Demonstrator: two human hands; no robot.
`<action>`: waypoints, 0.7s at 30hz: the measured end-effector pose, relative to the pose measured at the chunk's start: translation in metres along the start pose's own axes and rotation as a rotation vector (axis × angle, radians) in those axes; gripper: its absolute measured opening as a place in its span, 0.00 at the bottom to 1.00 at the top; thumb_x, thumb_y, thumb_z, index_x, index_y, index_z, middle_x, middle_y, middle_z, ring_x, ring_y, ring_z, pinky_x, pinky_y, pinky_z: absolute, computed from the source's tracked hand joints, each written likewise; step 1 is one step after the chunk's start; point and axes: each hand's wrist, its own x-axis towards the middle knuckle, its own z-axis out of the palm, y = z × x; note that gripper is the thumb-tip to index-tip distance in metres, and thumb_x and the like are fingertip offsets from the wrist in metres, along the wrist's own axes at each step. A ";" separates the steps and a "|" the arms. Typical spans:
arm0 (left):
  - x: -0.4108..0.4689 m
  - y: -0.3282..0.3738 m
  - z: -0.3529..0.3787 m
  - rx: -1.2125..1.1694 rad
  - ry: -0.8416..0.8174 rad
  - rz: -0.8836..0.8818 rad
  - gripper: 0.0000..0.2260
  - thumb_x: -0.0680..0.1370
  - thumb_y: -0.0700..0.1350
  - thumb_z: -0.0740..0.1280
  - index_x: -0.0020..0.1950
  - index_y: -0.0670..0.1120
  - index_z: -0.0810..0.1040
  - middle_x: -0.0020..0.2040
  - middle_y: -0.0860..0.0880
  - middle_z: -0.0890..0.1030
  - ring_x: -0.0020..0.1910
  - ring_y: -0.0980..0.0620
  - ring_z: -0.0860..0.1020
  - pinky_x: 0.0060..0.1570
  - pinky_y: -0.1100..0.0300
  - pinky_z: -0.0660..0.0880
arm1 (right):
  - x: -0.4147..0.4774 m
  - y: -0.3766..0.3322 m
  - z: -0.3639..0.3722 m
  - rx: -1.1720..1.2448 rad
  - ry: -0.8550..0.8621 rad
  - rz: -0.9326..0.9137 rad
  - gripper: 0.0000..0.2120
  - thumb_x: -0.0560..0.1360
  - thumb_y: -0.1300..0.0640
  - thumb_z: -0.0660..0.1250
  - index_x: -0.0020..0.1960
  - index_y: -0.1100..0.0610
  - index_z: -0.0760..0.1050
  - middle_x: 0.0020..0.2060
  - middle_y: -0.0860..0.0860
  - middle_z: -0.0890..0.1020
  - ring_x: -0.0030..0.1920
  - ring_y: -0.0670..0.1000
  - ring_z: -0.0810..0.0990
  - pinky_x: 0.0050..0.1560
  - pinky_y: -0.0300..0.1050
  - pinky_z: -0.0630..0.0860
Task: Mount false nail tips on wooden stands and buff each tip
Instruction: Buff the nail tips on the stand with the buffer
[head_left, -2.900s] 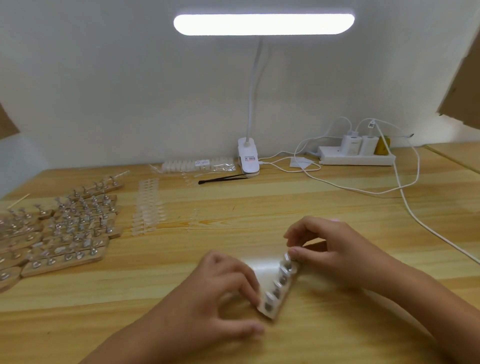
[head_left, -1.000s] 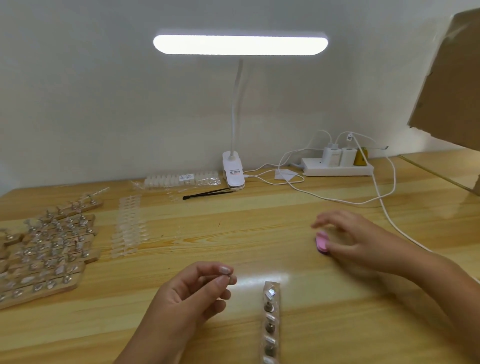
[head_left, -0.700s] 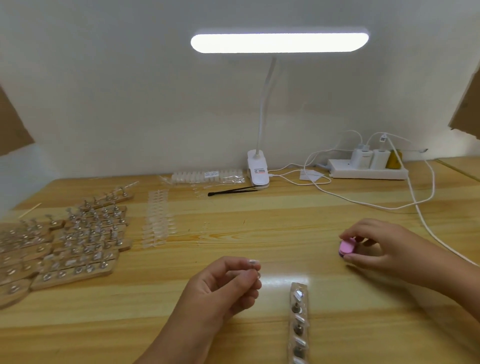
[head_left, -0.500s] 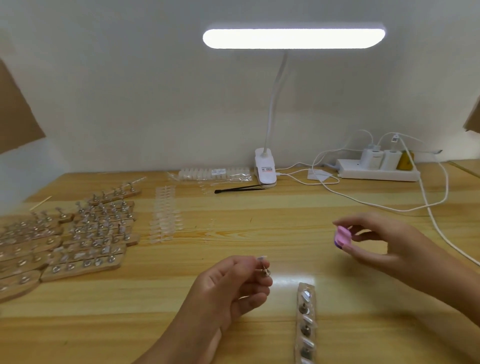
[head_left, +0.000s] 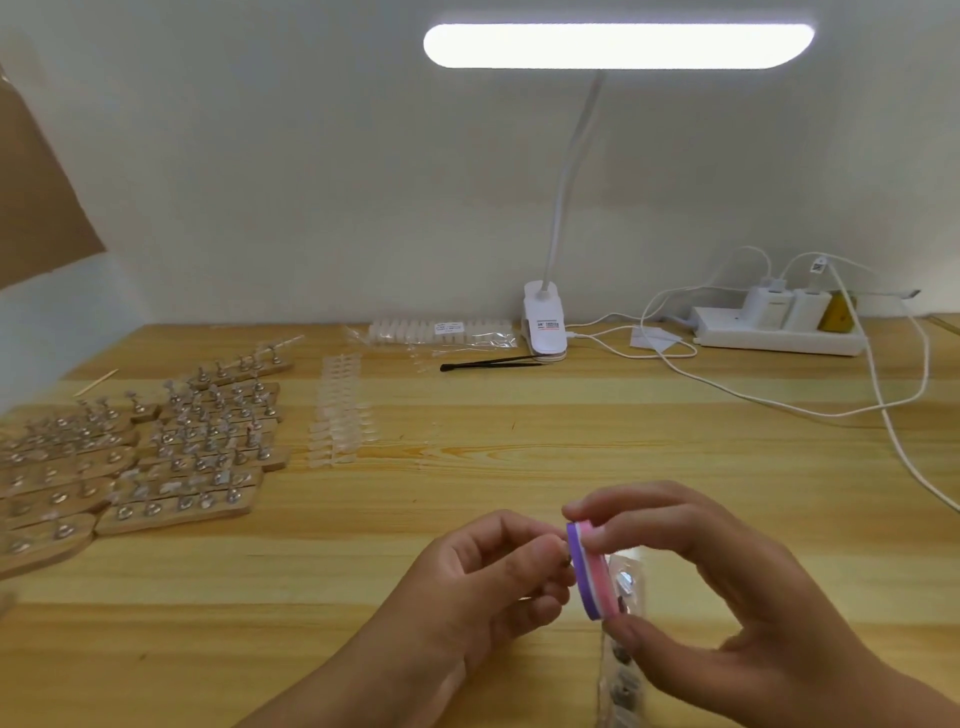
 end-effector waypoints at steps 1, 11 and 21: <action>-0.001 0.000 -0.001 0.003 -0.022 -0.004 0.20 0.54 0.54 0.85 0.39 0.46 0.86 0.36 0.46 0.82 0.33 0.56 0.80 0.36 0.66 0.77 | 0.000 0.001 -0.001 -0.022 -0.001 0.004 0.14 0.74 0.52 0.72 0.59 0.51 0.76 0.59 0.45 0.80 0.61 0.51 0.80 0.58 0.43 0.76; -0.003 0.002 -0.003 0.046 -0.090 -0.051 0.19 0.57 0.54 0.84 0.41 0.46 0.86 0.38 0.46 0.83 0.34 0.55 0.80 0.38 0.66 0.77 | -0.001 0.004 0.000 0.015 0.026 0.051 0.13 0.75 0.54 0.71 0.58 0.52 0.77 0.59 0.46 0.80 0.60 0.54 0.80 0.55 0.49 0.78; -0.003 0.002 -0.002 -0.015 -0.055 -0.076 0.23 0.53 0.52 0.86 0.41 0.43 0.86 0.36 0.45 0.83 0.33 0.55 0.81 0.36 0.66 0.78 | -0.002 0.002 0.001 0.054 0.012 0.025 0.12 0.77 0.51 0.69 0.59 0.52 0.75 0.58 0.47 0.80 0.59 0.55 0.81 0.54 0.48 0.78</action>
